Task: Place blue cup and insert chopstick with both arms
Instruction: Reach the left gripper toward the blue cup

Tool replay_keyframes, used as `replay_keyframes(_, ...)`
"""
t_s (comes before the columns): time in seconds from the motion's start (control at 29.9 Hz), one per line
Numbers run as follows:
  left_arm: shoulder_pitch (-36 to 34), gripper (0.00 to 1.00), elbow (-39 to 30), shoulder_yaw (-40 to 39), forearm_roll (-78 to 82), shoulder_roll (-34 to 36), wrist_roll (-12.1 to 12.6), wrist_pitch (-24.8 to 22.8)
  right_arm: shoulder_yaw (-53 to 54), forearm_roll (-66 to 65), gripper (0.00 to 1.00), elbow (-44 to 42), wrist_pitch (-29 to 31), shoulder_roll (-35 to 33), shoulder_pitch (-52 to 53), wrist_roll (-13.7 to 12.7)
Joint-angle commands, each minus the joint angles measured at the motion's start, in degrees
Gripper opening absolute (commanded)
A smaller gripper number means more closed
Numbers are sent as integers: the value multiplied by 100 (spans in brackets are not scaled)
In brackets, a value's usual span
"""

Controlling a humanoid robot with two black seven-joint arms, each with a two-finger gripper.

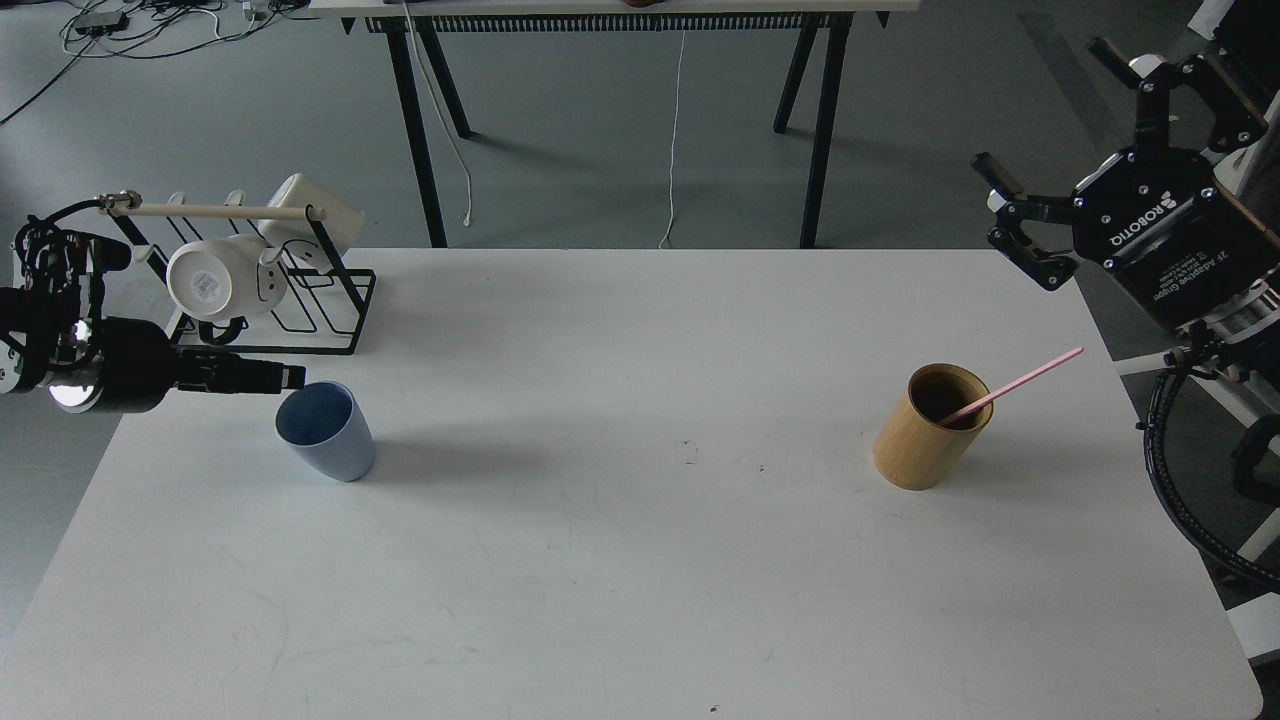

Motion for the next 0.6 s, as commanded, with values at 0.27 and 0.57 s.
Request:
replay_keyframes(0.27, 219, 99, 371, 0, 67, -397, 0, 57, 0, 0, 99, 1, 0, -9, -62, 0)
replay_keyframes(0.57, 518, 98, 1048, -9, 67, -890, 0, 461, 0, 0, 99, 1, 0, -9, -167, 0)
